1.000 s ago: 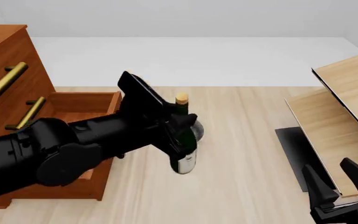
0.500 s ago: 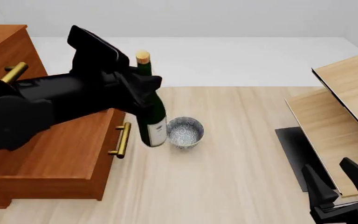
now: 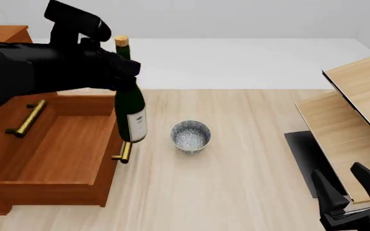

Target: Put the wine bottle in the bottom drawer of the cabinet.

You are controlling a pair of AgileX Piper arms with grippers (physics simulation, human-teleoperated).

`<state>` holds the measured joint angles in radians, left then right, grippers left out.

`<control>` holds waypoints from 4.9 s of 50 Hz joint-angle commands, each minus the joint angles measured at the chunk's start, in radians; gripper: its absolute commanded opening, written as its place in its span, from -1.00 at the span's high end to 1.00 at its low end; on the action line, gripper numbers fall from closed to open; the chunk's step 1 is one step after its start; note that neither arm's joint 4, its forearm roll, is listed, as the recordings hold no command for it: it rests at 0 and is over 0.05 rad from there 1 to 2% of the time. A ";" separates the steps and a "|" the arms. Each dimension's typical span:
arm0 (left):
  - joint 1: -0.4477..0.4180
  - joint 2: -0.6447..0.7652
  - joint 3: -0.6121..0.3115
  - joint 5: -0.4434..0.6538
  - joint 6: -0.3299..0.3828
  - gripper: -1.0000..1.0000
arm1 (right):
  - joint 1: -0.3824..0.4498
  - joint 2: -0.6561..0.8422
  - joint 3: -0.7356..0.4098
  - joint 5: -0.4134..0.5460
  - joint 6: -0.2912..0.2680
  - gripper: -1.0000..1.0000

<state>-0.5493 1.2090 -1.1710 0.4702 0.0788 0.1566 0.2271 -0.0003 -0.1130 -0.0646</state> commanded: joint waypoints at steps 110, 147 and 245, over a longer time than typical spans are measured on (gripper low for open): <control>0.374 -0.005 0.074 0.141 -0.060 1.00 | -0.001 -0.001 0.000 0.006 -0.012 -1.00; 0.391 -0.007 0.166 0.076 -0.062 1.00 | -0.001 -0.012 0.000 0.017 -0.013 -1.00; 0.419 0.231 0.301 -0.125 -0.098 1.00 | 0.000 -0.009 0.000 0.013 -0.017 -1.00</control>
<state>-0.1245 1.3869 -0.9064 0.3536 -0.0230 0.1560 0.2193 -0.0003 -0.0991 -0.0824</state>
